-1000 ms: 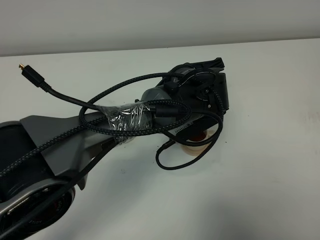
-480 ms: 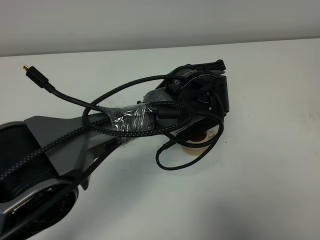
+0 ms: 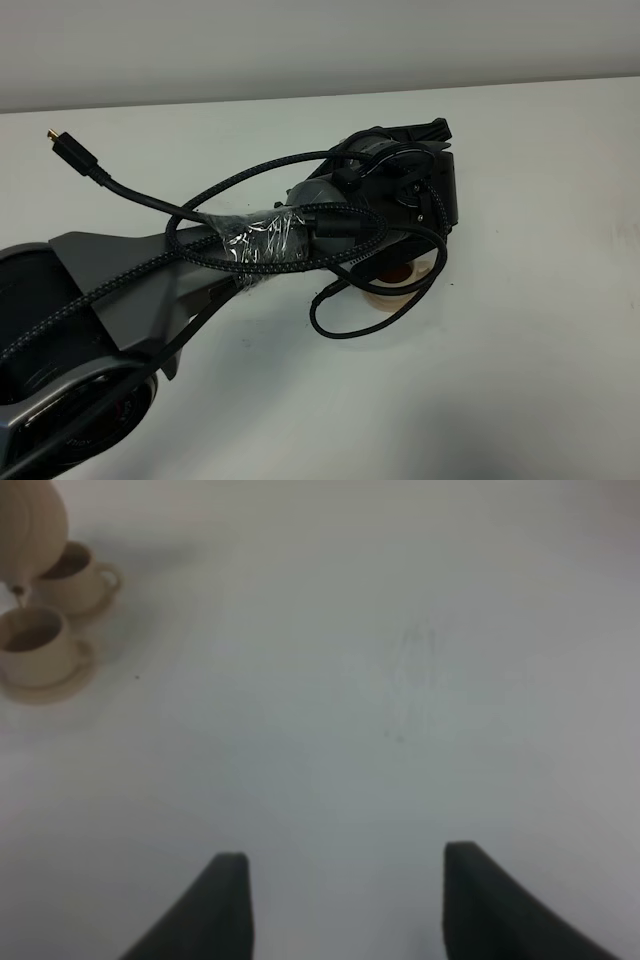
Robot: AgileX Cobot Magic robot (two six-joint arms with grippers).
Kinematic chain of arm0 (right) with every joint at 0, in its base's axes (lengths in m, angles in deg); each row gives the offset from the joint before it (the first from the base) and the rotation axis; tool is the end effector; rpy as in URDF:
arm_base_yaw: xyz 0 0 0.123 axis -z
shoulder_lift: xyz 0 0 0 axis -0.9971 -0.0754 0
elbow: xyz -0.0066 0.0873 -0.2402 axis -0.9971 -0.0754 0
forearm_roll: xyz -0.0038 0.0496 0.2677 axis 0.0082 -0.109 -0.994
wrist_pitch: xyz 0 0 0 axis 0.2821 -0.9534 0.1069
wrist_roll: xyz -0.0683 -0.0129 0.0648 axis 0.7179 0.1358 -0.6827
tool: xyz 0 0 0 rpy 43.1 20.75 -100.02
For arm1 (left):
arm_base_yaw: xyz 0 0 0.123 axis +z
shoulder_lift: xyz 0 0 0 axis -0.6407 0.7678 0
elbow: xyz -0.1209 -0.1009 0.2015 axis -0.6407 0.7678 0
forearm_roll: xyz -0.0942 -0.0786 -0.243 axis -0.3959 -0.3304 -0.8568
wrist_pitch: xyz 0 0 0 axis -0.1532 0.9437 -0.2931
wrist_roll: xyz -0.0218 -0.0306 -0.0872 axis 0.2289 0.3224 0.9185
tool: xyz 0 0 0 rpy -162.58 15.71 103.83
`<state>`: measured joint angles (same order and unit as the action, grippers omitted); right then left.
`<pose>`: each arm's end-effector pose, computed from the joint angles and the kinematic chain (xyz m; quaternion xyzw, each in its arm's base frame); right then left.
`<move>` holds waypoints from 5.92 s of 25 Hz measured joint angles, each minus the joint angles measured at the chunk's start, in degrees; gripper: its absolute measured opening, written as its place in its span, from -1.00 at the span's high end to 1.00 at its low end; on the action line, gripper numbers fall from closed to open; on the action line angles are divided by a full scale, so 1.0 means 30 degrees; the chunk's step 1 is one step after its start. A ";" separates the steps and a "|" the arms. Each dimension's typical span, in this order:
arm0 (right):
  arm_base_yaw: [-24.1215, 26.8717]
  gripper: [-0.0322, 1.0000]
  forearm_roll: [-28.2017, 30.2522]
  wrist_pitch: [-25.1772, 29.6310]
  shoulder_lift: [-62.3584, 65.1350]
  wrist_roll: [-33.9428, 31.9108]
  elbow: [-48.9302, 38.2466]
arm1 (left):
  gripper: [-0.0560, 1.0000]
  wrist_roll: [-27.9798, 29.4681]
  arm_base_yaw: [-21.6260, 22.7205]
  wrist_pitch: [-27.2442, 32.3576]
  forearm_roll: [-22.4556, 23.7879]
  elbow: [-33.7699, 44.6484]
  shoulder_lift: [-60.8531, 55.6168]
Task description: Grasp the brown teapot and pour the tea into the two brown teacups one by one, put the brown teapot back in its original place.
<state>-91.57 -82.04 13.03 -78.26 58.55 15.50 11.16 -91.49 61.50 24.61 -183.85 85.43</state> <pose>0.0456 0.0106 0.2829 -0.0897 0.8495 0.0357 0.5187 0.3521 -0.3423 0.1525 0.8812 0.1671 0.4408 0.0362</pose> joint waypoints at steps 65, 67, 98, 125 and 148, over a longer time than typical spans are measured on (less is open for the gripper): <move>0.0000 0.05 0.0000 0.0000 0.0000 0.0000 0.0000 | 0.60 -0.0016 0.0000 -0.0037 -0.0035 0.0000 0.0000; 0.0000 0.05 0.0000 0.0000 0.0000 0.0000 0.0000 | 0.60 0.0055 0.0000 -0.0037 -0.0293 0.0000 0.0000; 0.0000 0.05 0.0000 0.0000 0.0000 0.0000 0.0000 | 0.60 0.9008 0.2037 0.2721 -0.7306 0.0000 -0.2623; 0.0000 0.05 0.0000 0.0000 0.0000 0.0000 0.0000 | 0.60 2.5847 0.7607 0.5636 -1.4591 0.0000 -0.3210; 0.0000 0.05 0.0000 0.0000 0.0000 0.0000 0.0000 | 0.60 2.5975 0.8628 0.1454 -1.5656 0.4767 -0.3329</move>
<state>-91.57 -82.04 13.03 -78.26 58.55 15.50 89.08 -65.60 65.86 -22.36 -169.55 75.44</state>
